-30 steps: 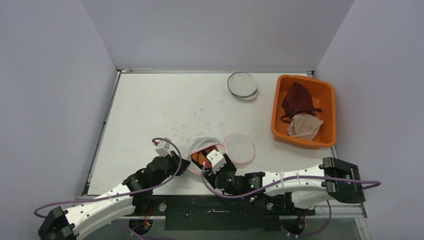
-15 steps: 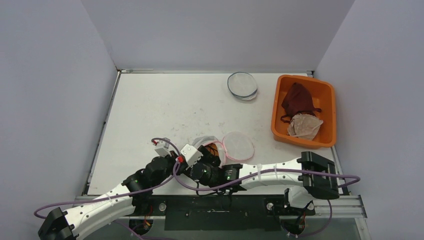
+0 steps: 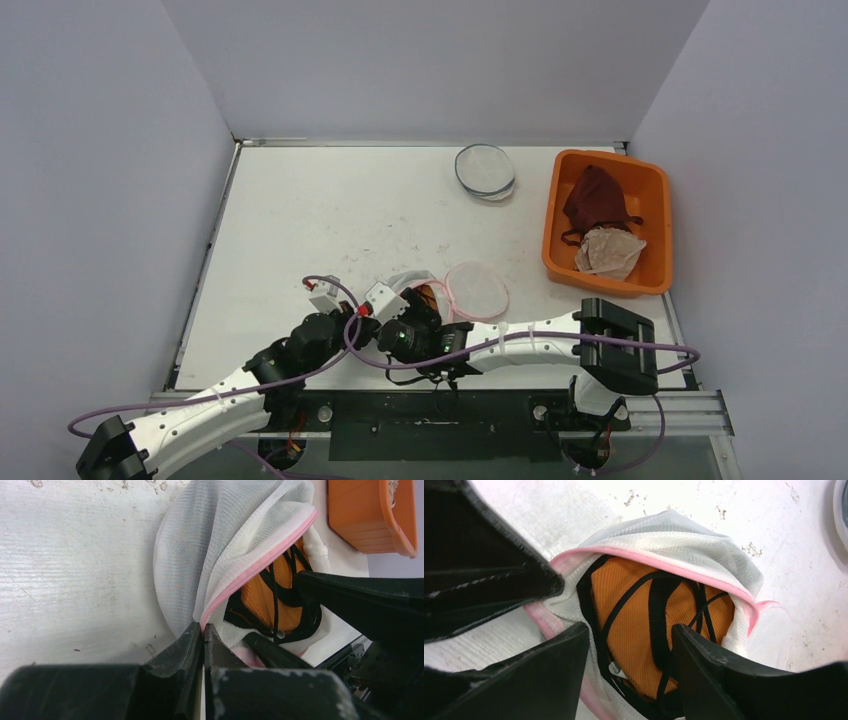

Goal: Unzip the laundry bag and remove the bra
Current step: Pick up the bra from the laundry bag.

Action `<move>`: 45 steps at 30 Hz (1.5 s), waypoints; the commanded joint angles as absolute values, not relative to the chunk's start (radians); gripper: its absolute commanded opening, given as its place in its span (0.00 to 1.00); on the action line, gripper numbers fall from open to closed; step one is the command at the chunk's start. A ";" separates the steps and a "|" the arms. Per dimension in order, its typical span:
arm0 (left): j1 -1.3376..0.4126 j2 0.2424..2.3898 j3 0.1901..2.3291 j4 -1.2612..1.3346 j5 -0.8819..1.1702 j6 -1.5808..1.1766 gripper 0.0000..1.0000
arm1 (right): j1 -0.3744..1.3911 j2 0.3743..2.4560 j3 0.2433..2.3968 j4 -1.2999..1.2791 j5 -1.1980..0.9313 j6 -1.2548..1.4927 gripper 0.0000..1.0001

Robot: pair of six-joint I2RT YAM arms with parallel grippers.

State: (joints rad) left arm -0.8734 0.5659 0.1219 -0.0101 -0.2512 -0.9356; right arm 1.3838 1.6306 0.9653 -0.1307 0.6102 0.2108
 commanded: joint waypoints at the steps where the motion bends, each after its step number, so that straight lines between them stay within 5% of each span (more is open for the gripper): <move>1: -0.868 0.556 0.119 0.033 -0.237 -0.931 0.00 | 1.349 1.638 0.977 -0.077 0.663 0.244 0.56; 4: -0.868 0.551 0.117 0.029 -0.236 -0.930 0.00 | 1.336 1.640 0.969 -0.070 0.663 0.260 0.43; 8: -0.868 0.546 0.117 0.023 -0.236 -0.931 0.00 | 1.332 1.620 0.953 -0.064 0.665 0.271 0.39; 14: -0.867 0.549 0.122 0.028 -0.235 -0.928 0.00 | 1.353 1.527 0.892 -0.008 0.593 0.263 0.66; 33: -0.867 0.595 0.123 0.079 -0.202 -0.930 0.00 | 1.325 1.641 0.957 0.003 0.619 0.251 0.68; 37: -0.869 0.593 0.119 0.080 -0.196 -0.933 0.00 | 1.323 1.676 0.965 -0.010 0.682 0.277 0.59; 42: -0.869 0.584 0.105 0.078 -0.201 -0.936 0.00 | 1.319 1.616 0.914 -0.008 0.734 0.302 0.31; 45: -0.869 0.578 0.100 0.077 -0.204 -0.939 0.00 | 1.318 1.558 0.884 0.028 0.730 0.305 0.24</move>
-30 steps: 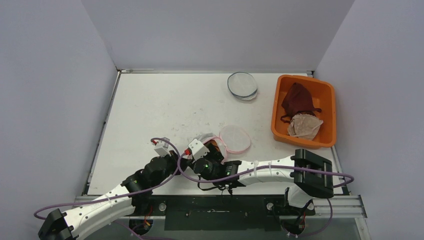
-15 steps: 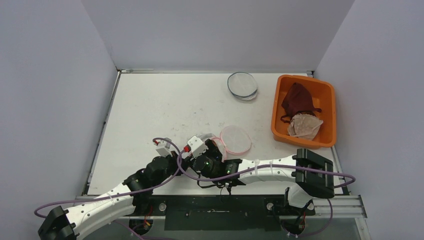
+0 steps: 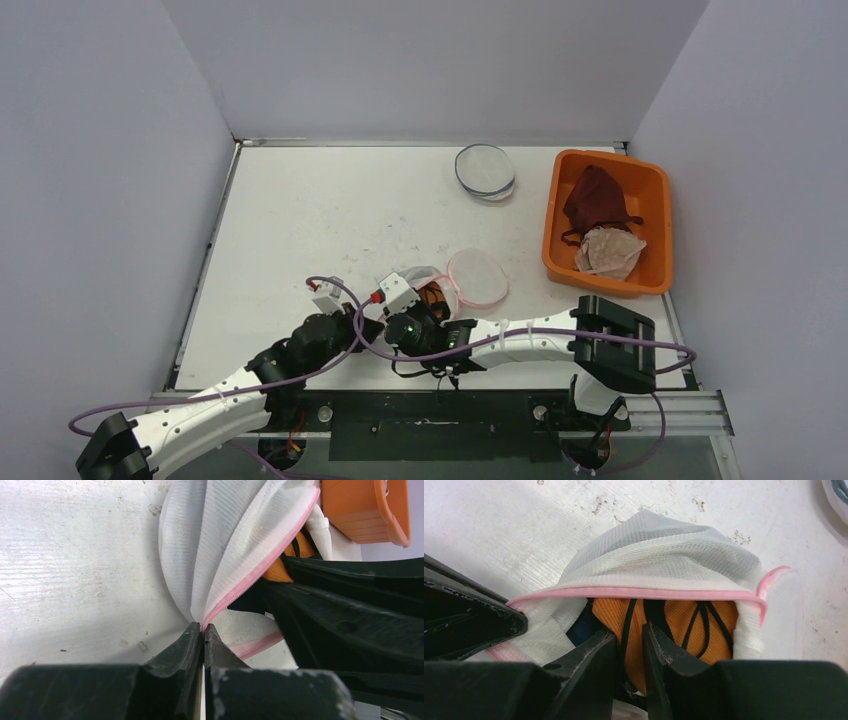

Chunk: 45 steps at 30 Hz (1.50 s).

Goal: Unzip the laundry bag and remove the bra
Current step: Pick up the bra from the laundry bag.

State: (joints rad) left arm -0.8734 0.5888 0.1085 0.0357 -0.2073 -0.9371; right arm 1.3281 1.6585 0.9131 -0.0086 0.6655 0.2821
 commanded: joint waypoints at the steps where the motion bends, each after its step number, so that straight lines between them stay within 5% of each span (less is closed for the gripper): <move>1: -0.870 0.577 0.100 0.077 -0.205 -0.939 0.00 | 1.318 1.539 0.876 0.026 0.723 0.306 0.24; 11: -0.869 0.599 0.111 0.083 -0.218 -0.936 0.00 | 1.265 1.364 0.767 0.040 0.555 0.359 0.26; 19: -0.869 0.629 0.121 0.110 -0.212 -0.934 0.00 | 1.324 1.312 0.773 0.037 0.546 0.350 0.62; 23: -0.870 0.645 0.125 0.127 -0.204 -0.933 0.00 | 1.383 1.371 0.830 0.004 0.616 0.329 0.70; 39: -0.871 0.641 0.127 0.131 -0.193 -0.940 0.00 | 1.396 1.612 0.917 0.047 0.789 0.236 0.64; 45: -0.871 0.642 0.128 0.129 -0.194 -0.937 0.00 | 1.383 1.631 0.920 0.059 0.808 0.242 0.48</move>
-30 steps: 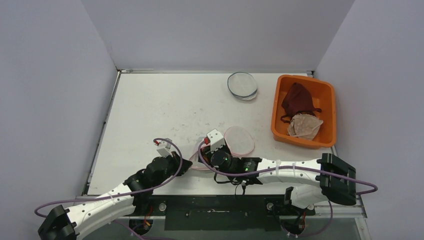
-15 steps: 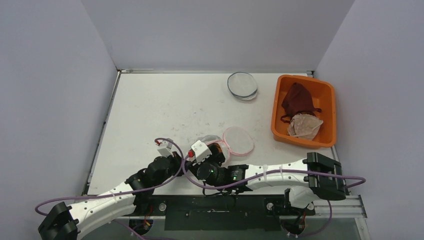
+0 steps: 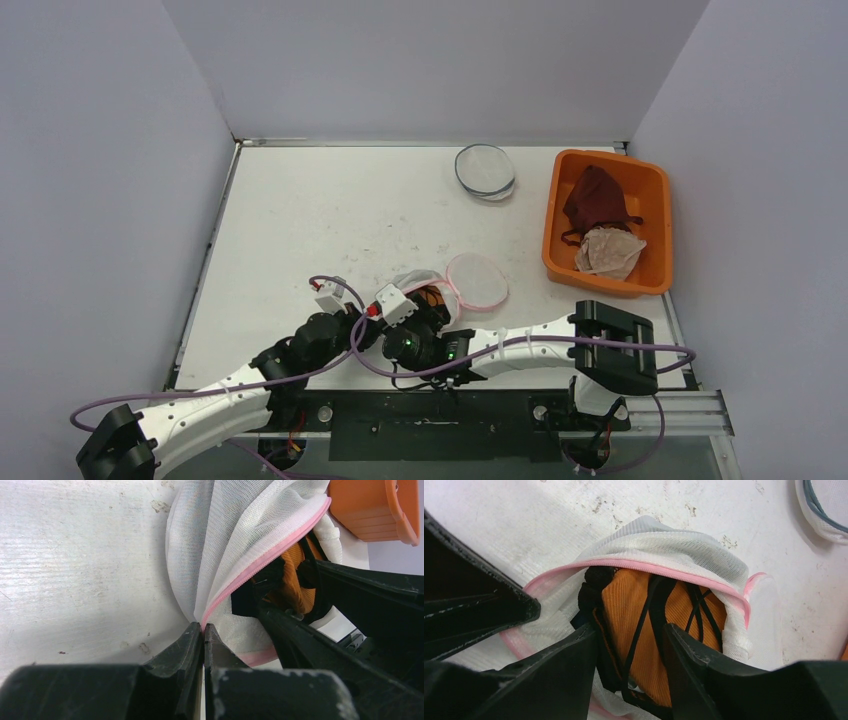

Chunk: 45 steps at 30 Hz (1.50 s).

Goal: Unzip the laundry bag and remove the bra
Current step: Pick up the bra from the laundry bag.

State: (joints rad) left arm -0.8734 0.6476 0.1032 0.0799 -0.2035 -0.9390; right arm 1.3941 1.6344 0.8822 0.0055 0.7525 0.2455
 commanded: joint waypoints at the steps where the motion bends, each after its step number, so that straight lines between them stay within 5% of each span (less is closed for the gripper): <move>1: -0.871 0.643 0.128 0.129 -0.193 -0.937 0.00 | 1.382 1.631 0.919 0.057 0.806 0.244 0.45; 7: -0.871 0.653 0.126 0.138 -0.190 -0.937 0.00 | 1.368 1.612 0.904 0.057 0.793 0.269 0.37; 11: -0.870 0.661 0.130 0.143 -0.186 -0.937 0.00 | 1.358 1.618 0.909 0.060 0.762 0.265 0.53; 14: -0.871 0.664 0.133 0.144 -0.184 -0.937 0.00 | 1.355 1.645 0.928 0.053 0.752 0.263 0.55; 24: -0.871 0.647 0.130 0.137 -0.189 -0.940 0.00 | 1.348 1.611 0.923 0.018 0.769 0.294 0.07; 45: -0.867 0.729 0.288 0.139 -0.259 -0.911 0.00 | 1.232 1.238 0.754 0.051 0.088 0.316 0.05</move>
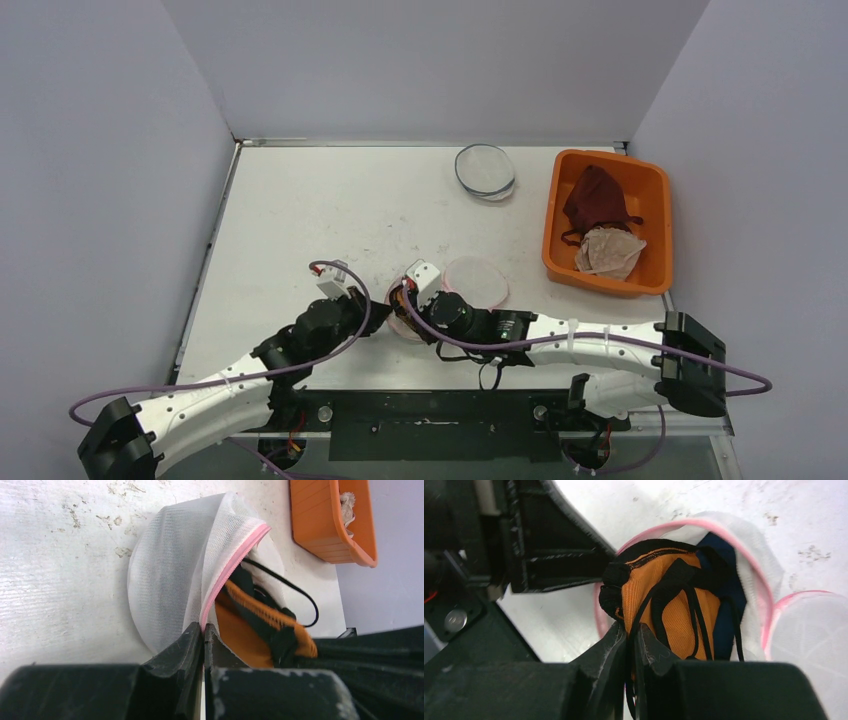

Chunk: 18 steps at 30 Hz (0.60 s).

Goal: Unzip the laundry bag and remove the bra
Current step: Pick up the bra from the laundry bag.

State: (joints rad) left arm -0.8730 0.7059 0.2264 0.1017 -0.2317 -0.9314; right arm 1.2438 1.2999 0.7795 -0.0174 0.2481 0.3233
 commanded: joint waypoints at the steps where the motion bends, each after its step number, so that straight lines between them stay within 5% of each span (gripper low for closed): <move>1: -0.866 0.738 0.293 0.139 -0.264 -0.910 0.00 | 1.227 1.231 0.754 0.050 0.070 0.314 0.05; 18: -0.864 0.782 0.298 0.160 -0.255 -0.916 0.00 | 1.089 1.030 0.814 -0.032 -0.040 0.320 0.05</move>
State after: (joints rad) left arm -0.8684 0.7830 0.2596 0.1097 -0.2504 -0.9283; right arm 1.1172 1.0855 0.7525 -0.0196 -0.0284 0.3264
